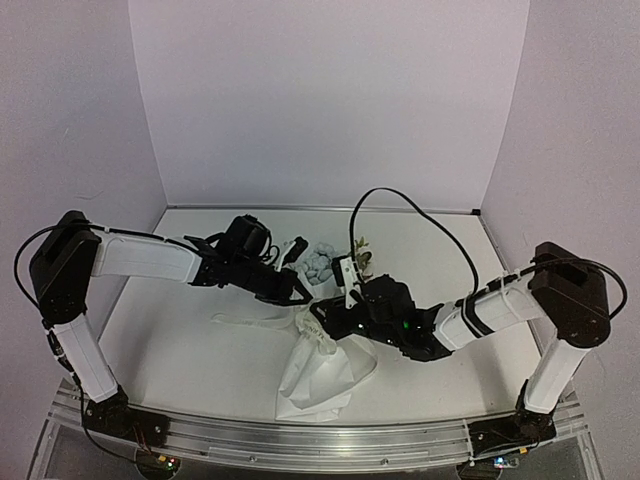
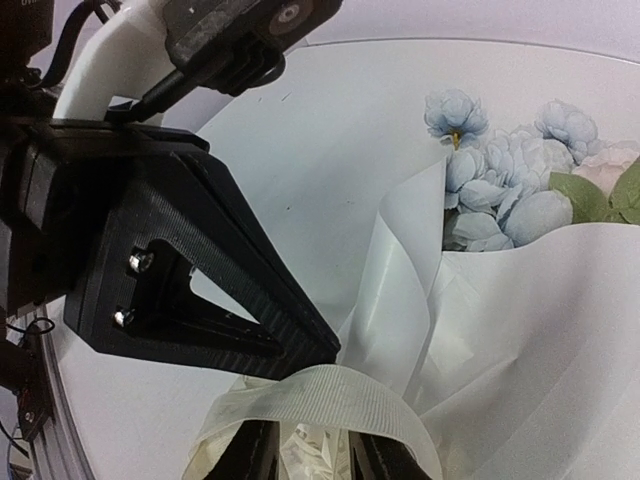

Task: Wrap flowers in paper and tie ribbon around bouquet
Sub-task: Cross the half-tied ribbon over the folded bouquet.

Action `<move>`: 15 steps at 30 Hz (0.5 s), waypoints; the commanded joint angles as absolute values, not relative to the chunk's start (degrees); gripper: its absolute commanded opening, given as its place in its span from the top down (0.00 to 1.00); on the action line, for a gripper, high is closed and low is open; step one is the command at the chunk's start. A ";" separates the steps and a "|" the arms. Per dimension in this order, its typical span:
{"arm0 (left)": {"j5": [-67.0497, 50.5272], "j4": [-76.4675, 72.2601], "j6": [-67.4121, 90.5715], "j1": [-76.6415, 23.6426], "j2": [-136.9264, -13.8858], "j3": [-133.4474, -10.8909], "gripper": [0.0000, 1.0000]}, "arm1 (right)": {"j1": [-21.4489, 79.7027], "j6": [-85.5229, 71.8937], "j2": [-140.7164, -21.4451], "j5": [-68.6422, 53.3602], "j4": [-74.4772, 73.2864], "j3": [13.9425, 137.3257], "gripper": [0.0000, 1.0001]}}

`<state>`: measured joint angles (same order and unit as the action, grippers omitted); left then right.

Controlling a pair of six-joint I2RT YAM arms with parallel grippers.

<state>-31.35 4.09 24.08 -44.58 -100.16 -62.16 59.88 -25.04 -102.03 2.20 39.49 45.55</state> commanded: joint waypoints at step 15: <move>-30.66 0.25 24.52 -44.74 -96.14 -59.96 1.00 | 62.02 -26.88 -85.27 1.43 9.95 43.92 0.64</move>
